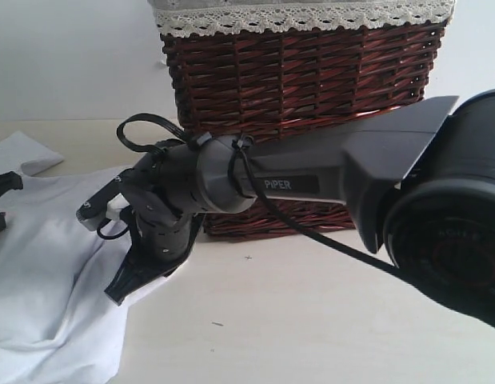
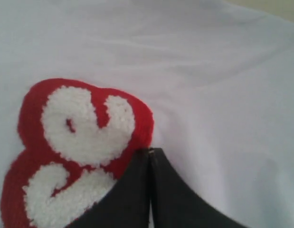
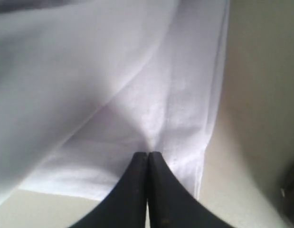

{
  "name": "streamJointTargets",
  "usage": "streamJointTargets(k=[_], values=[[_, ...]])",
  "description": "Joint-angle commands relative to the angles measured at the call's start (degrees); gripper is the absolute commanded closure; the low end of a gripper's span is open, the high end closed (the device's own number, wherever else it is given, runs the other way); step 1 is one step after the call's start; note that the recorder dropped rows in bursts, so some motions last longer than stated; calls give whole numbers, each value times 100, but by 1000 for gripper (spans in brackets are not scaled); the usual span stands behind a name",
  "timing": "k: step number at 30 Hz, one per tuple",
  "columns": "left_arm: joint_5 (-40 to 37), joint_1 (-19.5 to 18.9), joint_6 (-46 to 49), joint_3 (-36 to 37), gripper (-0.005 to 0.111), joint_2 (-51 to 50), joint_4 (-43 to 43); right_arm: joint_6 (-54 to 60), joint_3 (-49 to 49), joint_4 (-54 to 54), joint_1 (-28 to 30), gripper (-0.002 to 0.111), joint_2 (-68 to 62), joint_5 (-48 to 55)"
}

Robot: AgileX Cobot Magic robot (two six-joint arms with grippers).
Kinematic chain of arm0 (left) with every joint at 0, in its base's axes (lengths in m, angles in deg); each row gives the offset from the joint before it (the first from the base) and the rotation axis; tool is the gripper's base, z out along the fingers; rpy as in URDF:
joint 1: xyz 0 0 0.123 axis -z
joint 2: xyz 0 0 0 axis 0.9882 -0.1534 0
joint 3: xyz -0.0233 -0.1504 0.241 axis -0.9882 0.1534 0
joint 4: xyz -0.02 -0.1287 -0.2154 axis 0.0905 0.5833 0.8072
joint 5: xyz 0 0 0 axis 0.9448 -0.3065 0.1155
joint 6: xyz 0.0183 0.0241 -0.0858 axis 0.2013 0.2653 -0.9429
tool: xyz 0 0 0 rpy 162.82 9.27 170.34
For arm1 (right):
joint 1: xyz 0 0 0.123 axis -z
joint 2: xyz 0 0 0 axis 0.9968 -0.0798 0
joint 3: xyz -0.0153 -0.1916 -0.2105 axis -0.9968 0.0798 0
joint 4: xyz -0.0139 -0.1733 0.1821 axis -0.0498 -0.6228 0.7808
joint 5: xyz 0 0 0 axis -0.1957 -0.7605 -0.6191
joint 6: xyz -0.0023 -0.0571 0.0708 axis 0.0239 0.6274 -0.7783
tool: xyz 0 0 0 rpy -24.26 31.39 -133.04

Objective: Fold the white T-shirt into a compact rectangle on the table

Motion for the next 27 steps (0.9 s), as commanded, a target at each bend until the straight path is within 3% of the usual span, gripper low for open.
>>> streamJointTargets(k=[1,10,12,17,22,27], values=[[57,-29,-136,-65,107,-294,-6,372,-6,498,31,108,-63,410],[-5,-421,-177,-459,107,-459,46,890,57,990,31,108,231,1548],[-27,-597,-297,-459,107,-459,178,916,515,1004,31,108,350,1452],[-140,-635,-307,-492,107,-459,165,937,1457,994,31,108,990,1256],[-293,-635,-307,-545,107,-474,175,937,1551,1018,31,108,1527,1052],[-1135,-493,142,-987,107,-474,300,937,1551,1085,31,108,1641,477]])
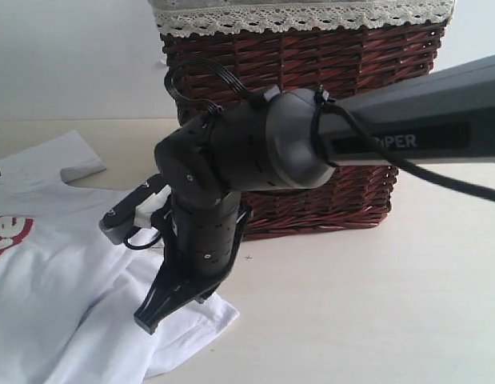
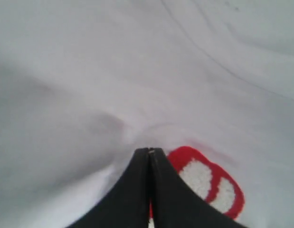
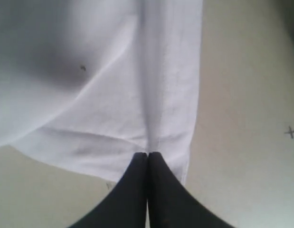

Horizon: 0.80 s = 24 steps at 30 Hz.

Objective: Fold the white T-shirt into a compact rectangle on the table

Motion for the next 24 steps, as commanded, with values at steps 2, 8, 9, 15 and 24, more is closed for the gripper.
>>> streamJointTargets(k=[2,8,9,15,24], values=[[-93,207,335,-336,107,-39,86,132,10,186,21,108,-18,-443],[-386,219,184,-1105,107,-825,77,307,10,258,21,108,-400,-416],[-419,219,163,-1154,107,-858,77,307,10,224,21,108,-427,-416],[-508,198,163,-1211,107,-897,-83,229,79,-42,30,108,-770,-246],[-554,-54,-27,-1211,107,-897,-217,-268,752,-626,30,108,-508,-204]])
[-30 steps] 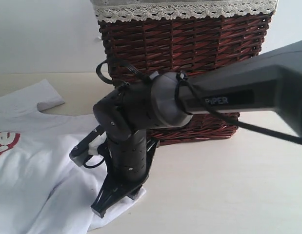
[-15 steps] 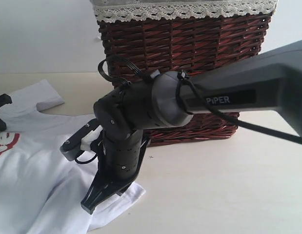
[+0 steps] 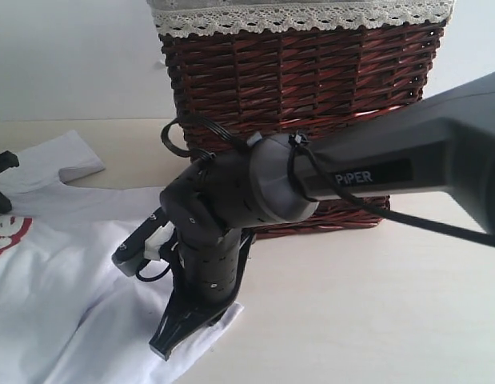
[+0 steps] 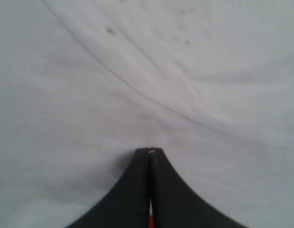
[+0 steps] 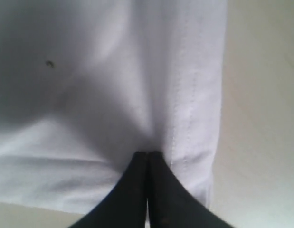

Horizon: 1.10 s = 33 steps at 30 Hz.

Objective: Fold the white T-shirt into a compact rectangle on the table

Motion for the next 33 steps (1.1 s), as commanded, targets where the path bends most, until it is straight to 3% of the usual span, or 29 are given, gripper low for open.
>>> streamJointTargets(k=[1,15,21,28,33], values=[[-40,-179,-120,-12,107,-58,-213,-178,441,-368,41,108,56,285],[-47,-228,-918,-12,107,-118,-1104,-438,1536,-185,41,108,1030,147],[-175,-228,-918,-12,107,-44,-1115,-426,1521,-76,41,108,1509,-227],[-502,-218,-613,-12,107,431,-1168,-287,1478,16,30,108,1862,-1662],[-613,-218,-660,67,107,1176,-1802,344,1054,602,30,108,1819,-1414]])
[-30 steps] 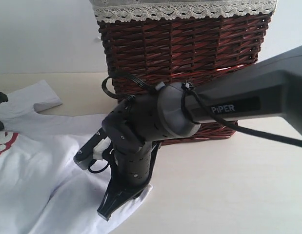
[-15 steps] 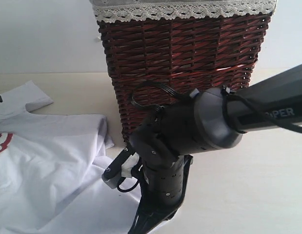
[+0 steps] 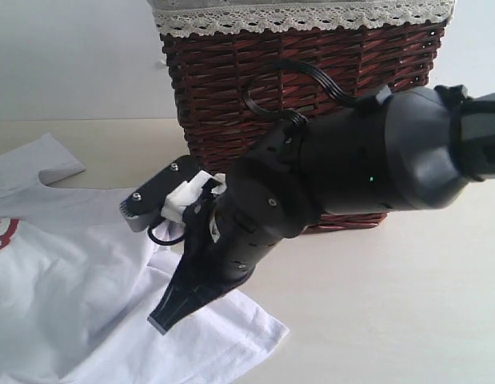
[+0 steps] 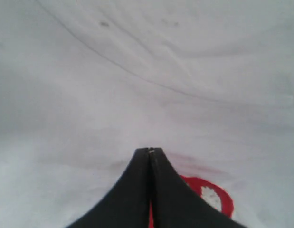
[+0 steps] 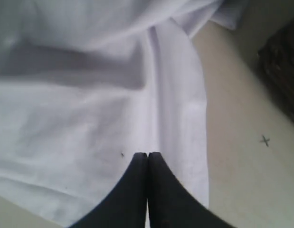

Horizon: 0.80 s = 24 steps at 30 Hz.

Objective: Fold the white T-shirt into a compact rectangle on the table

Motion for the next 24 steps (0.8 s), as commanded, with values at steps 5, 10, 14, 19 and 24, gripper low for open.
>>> streamJointTargets(k=[5,10,14,19,24], values=[[-141,9,101,454,107,1410,-380,395,-851,261,34,108,395,675],[-258,177,363,1077,107,2124,-380,384,-943,251,34,107,1112,876],[-258,585,991,1734,107,2598,-416,384,-943,238,34,99,1723,1295],[-581,1516,1651,2411,107,3159,-851,204,-943,-245,34,90,2474,2042],[-1331,2371,2023,2944,99,3594,-1436,51,-931,-634,34,83,3122,2334]])
